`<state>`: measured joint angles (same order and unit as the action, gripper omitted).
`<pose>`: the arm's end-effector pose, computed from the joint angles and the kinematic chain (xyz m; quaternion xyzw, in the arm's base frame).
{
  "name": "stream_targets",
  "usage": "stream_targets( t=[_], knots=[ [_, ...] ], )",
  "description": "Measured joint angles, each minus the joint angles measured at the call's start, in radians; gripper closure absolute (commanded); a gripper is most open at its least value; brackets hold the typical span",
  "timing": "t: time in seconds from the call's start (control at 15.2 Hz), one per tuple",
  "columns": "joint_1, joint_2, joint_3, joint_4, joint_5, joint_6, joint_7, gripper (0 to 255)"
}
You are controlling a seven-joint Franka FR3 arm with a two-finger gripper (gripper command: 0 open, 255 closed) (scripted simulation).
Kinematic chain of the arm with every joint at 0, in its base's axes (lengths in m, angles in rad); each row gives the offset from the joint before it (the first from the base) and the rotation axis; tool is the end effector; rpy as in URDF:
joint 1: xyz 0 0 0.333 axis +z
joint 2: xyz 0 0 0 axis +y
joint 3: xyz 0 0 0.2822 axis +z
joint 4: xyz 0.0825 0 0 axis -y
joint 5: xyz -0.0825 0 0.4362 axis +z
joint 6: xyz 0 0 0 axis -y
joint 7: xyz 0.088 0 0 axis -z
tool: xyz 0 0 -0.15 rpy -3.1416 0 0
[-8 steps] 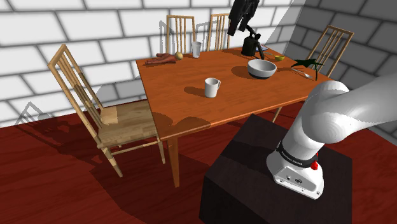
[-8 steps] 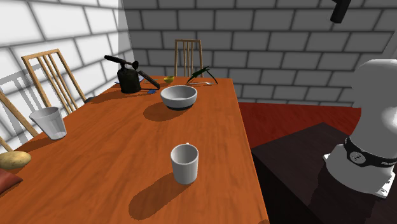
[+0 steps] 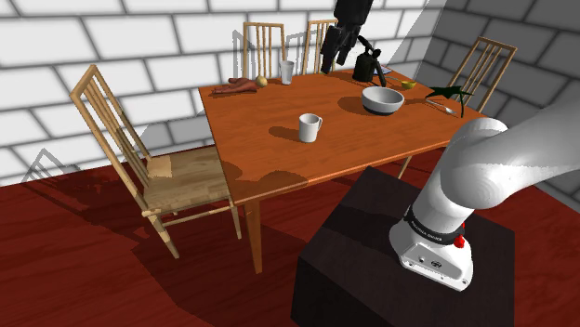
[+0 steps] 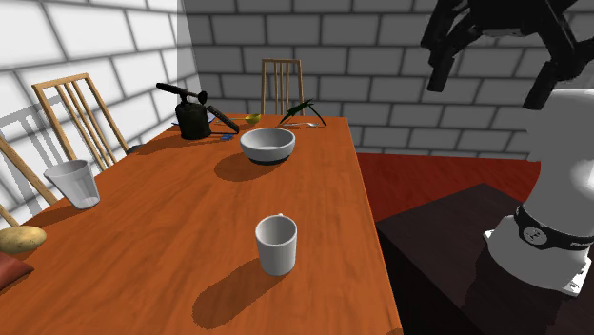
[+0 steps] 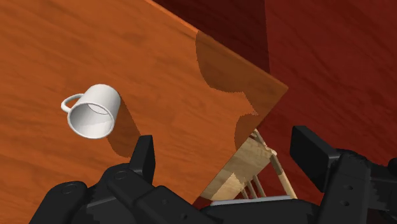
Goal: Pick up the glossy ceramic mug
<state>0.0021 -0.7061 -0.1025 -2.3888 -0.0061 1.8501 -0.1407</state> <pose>0.4324 -0.0448 0.4997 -0.9957 -0.0301 -0.0851 0.0210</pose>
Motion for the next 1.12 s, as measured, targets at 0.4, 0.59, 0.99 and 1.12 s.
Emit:
stream_targets(
  t=[0.4,0.59,0.99,1.12],
  knots=[
    [-0.012,0.166,-0.048,-0.031,-0.027,0.172,-0.054,0],
    [-0.017,0.252,-0.072,-0.034,-0.036,0.249,-0.08,0],
    [-0.025,0.443,-0.116,-0.017,-0.037,0.4,-0.135,0],
    [-0.028,0.514,-0.131,0.0,-0.031,0.447,-0.157,0]
  ],
)
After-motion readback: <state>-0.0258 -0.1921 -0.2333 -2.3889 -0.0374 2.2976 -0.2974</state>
